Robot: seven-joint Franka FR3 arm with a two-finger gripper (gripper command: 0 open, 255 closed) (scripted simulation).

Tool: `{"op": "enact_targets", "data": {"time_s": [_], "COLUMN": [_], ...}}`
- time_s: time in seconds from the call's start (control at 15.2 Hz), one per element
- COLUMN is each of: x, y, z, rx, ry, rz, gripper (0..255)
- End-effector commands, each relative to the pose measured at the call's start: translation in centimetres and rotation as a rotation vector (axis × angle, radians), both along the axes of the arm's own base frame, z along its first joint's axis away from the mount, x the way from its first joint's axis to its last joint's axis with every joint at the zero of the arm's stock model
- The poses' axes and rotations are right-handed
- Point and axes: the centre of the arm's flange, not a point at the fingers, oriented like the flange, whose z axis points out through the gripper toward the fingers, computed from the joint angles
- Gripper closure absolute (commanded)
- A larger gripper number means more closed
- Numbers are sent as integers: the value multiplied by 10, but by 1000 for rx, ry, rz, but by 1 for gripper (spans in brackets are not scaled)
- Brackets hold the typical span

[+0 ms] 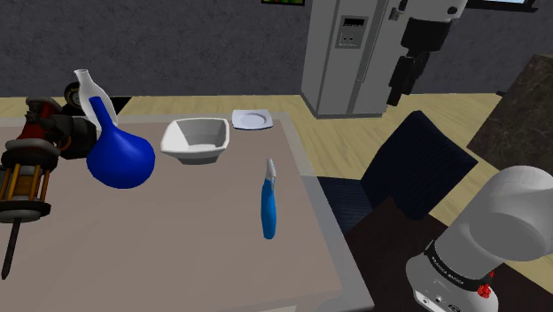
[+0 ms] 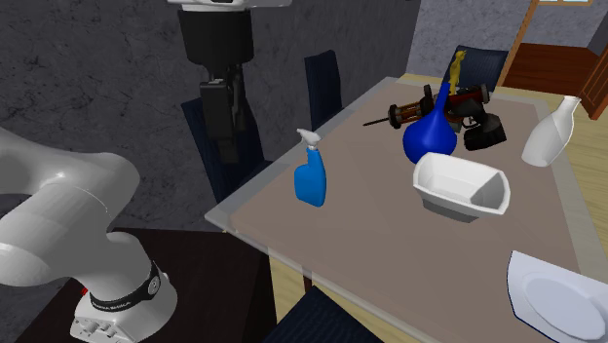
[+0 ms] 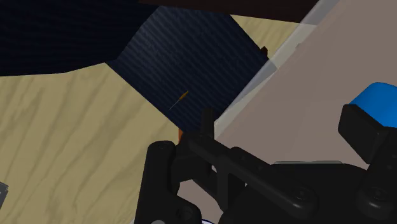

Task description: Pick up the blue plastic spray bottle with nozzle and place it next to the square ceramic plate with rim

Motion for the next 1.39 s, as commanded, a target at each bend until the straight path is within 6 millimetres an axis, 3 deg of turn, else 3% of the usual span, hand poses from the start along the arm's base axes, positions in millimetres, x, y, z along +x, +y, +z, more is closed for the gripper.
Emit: {"op": "enact_targets", "data": {"time_s": [0.0, 0.66, 1.32], "x": [0, -39, -41], "y": [0, 114, 230], "z": [0, -75, -155], "rx": [0, -21, -42], "ry": [0, -158, -315], "rz": [0, -208, -417], "gripper": [0, 0, 0]}}
